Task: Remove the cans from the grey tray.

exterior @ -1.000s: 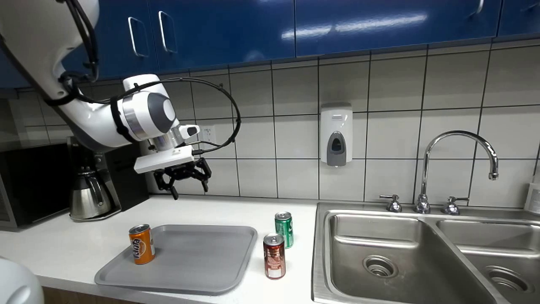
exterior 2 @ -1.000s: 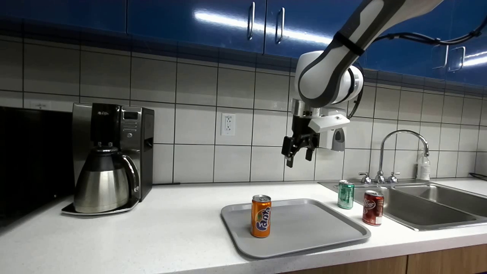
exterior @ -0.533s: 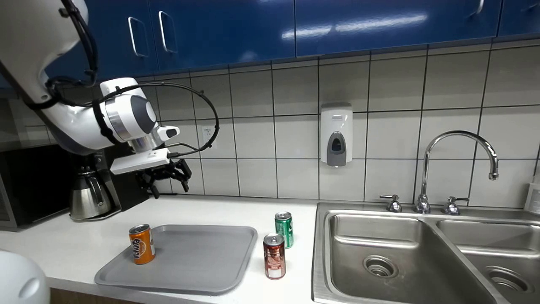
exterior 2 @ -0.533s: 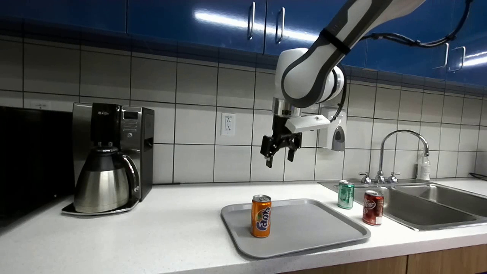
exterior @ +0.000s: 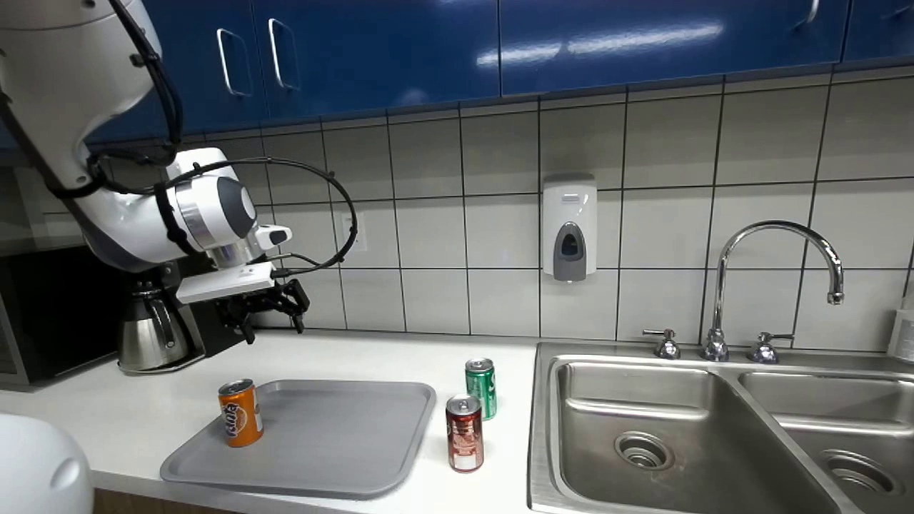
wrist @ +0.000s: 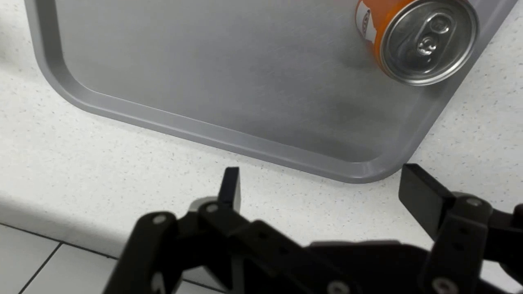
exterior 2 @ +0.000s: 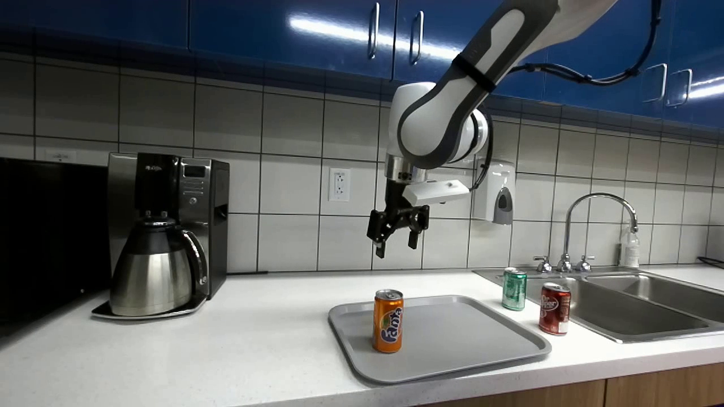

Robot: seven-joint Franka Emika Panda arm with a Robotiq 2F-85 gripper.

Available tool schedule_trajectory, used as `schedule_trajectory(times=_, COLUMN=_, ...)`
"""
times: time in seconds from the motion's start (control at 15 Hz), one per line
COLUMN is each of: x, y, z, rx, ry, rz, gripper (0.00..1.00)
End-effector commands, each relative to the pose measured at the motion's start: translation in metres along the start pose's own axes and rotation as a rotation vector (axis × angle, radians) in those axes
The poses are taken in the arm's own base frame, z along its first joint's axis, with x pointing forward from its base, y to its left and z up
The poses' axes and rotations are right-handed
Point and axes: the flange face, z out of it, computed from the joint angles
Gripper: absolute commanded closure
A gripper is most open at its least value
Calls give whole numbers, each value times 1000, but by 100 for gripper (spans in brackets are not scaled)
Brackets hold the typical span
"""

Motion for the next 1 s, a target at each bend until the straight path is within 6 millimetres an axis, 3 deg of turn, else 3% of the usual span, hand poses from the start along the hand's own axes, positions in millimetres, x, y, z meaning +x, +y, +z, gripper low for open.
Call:
schedule_trajectory(times=0.0, x=16, y=-16, z=5, rx=18, ry=-6, rz=-20, gripper=0)
schedule_trajectory(times=0.47, x=17, y=-44, z=30, rx=43, ry=-50, rz=-85, gripper=0)
schedule_trajectory(times=0.93, x=3, y=-62, z=49, rx=61, ry=-100, rz=-153, gripper=0)
